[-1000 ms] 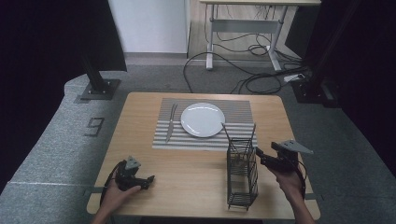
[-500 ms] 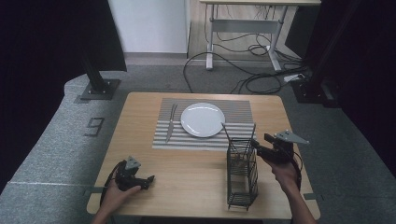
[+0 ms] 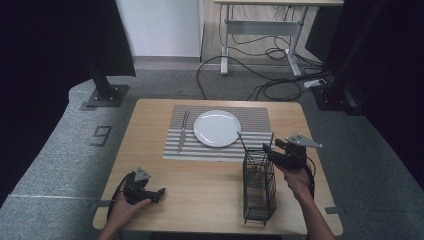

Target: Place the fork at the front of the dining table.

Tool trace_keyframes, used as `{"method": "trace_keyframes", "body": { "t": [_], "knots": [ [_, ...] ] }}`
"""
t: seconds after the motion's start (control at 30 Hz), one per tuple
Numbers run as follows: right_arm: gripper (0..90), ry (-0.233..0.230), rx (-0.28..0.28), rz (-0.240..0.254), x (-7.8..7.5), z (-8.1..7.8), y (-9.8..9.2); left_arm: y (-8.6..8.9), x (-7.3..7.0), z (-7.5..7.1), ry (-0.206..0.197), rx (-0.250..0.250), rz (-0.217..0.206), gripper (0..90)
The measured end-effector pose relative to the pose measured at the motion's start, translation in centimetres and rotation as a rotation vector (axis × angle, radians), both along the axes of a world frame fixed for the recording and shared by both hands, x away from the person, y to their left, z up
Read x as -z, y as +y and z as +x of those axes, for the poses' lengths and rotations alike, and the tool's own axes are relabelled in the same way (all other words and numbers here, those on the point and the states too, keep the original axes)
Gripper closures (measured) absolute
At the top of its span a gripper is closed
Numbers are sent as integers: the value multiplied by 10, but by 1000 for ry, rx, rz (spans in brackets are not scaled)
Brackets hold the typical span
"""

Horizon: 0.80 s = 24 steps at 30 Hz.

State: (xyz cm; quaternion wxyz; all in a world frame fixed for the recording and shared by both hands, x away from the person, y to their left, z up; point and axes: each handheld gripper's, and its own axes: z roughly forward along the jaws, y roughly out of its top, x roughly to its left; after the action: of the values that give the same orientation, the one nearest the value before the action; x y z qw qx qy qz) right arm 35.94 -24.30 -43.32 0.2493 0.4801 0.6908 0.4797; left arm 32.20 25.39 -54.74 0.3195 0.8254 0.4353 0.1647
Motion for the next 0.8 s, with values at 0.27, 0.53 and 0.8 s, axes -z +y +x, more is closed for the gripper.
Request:
{"method": "trace_keyframes", "body": {
  "t": [0.27, 0.53, 0.8],
  "knots": [
    [572, -1, 7, -48, -1, 3, 7, 0, 0, 0, 0, 0, 1, 44],
    [737, -1, 17, -66, -2, 2, 11, 0, 0, 0, 0, 0, 1, 44],
    [798, -32, -9, -44, -8, -9, 10, 0, 0, 0, 0, 1, 1, 44]
  ]
}}
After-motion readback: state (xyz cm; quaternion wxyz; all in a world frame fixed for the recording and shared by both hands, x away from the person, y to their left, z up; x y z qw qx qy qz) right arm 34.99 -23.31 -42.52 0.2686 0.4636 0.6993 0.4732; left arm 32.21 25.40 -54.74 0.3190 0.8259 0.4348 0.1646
